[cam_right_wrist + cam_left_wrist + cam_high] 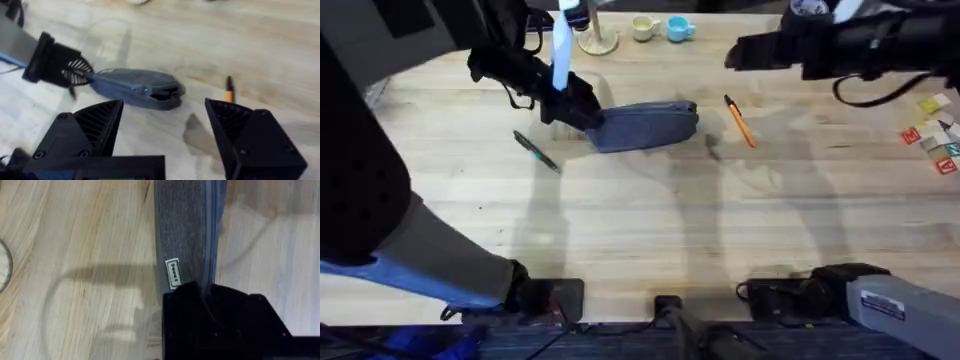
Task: Unzip the bag, pick up the pens from the table one at a time and place them inside, then zip the bag closed.
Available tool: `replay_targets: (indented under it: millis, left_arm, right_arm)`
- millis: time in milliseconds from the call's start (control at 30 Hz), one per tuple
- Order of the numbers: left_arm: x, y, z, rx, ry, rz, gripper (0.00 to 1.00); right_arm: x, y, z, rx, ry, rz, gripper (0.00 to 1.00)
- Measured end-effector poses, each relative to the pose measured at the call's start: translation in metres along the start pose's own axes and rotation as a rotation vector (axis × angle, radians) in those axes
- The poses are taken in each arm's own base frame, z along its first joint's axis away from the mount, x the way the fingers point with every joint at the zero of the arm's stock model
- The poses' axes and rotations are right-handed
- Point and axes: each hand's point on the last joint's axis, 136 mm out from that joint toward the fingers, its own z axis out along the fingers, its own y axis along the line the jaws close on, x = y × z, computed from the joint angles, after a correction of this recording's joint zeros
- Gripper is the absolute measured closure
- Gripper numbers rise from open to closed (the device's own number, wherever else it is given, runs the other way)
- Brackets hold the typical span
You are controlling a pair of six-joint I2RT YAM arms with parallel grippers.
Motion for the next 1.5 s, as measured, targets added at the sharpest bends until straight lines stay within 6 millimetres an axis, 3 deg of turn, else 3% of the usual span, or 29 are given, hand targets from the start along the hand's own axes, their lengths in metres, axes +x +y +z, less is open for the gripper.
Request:
replay_targets:
  millis: [267,500,600,1100,1500]
  left_arm:
    - [0.0,0.0,0.0,0.0,0.0,0.0,0.957]
    - [0.0,0.0,0.0,0.0,0.0,0.0,0.958]
    - [0.0,0.0,0.0,0.0,0.0,0.0,0.958]
    - [0.0,0.0,0.0,0.0,0.0,0.0,0.958]
    - [0.0,0.0,0.0,0.0,0.0,0.0,0.958]
  right_arm:
    - [0.006,0.006,0.017,-0.068,0.045,0.06,0.006]
    - [0.017,-0.003,0.034,-0.074,0.103,0.121,0.006]
    - [0.031,-0.009,0.054,-0.089,0.172,0.195,0.006]
    - [0.073,0.002,0.105,-0.269,0.36,0.339,0.006]
    - [0.058,0.023,0.128,-0.329,0.294,0.224,0.006]
